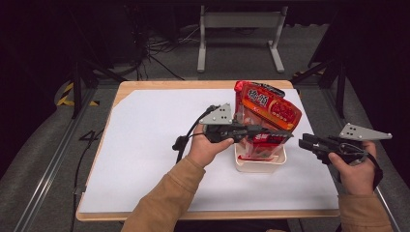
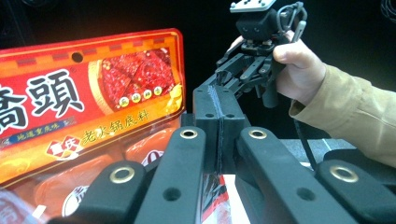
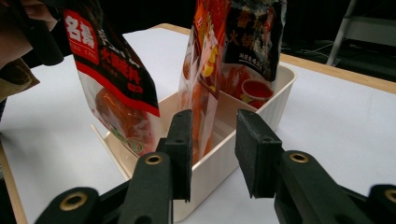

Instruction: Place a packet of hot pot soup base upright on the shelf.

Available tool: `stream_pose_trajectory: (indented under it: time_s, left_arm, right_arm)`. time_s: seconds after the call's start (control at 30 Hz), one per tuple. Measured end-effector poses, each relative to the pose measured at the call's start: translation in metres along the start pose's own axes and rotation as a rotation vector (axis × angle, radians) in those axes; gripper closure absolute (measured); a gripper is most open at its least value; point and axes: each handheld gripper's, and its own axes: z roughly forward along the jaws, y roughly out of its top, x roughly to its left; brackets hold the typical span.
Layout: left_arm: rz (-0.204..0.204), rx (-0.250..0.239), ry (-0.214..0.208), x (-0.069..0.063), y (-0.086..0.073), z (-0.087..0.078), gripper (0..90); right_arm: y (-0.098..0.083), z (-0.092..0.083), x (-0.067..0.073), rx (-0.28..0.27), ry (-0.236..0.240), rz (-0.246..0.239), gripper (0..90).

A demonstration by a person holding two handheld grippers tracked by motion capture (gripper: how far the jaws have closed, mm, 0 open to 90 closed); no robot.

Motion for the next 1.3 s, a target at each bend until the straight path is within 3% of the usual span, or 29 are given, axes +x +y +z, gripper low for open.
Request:
stream_pose_trajectory:
  time_s: [0.7, 1.3]
  left_arm:
    - [-0.010, 0.025, 0.002, 0.004, -0.011, 0.015, 90.0]
    - [-0.051, 0.051, 0.021, 0.013, -0.026, 0.010, 89.7]
  right_arm:
    - [-0.002, 0.001, -0.002, 0.006, -0.001, 0.005, 66.8]
    - [-0.003, 0.003, -0.002, 0.013, 0.000, 0.008, 66.7]
